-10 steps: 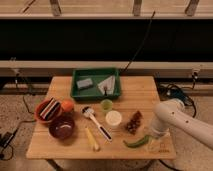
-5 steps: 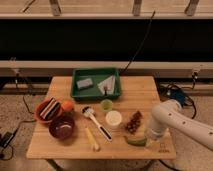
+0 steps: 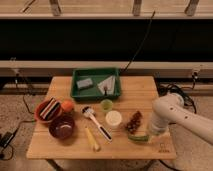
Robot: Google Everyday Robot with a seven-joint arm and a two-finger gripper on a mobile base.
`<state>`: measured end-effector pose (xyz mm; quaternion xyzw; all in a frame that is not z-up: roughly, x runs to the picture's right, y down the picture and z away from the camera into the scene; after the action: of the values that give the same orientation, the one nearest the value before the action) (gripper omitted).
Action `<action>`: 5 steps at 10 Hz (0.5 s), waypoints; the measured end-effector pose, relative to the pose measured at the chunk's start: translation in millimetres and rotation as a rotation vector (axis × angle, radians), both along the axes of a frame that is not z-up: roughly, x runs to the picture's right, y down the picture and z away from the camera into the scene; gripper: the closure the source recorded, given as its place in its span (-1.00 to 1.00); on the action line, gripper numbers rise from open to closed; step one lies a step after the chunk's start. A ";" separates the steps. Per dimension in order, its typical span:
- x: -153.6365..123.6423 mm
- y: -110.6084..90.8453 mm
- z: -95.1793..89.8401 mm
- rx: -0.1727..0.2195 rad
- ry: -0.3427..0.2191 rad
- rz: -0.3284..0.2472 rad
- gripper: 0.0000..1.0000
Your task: Place pepper in purple bowl
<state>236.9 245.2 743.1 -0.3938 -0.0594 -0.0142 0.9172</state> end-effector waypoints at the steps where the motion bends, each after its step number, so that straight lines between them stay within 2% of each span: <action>1: 0.2 -12.3 -6.9 0.005 0.006 0.004 1.00; 3: -2.5 -56.8 -32.1 0.021 0.016 0.007 1.00; 5: -9.0 -91.3 -53.4 0.040 0.012 0.006 1.00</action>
<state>227.9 153.9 689.6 -0.3754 -0.0549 -0.0102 0.9252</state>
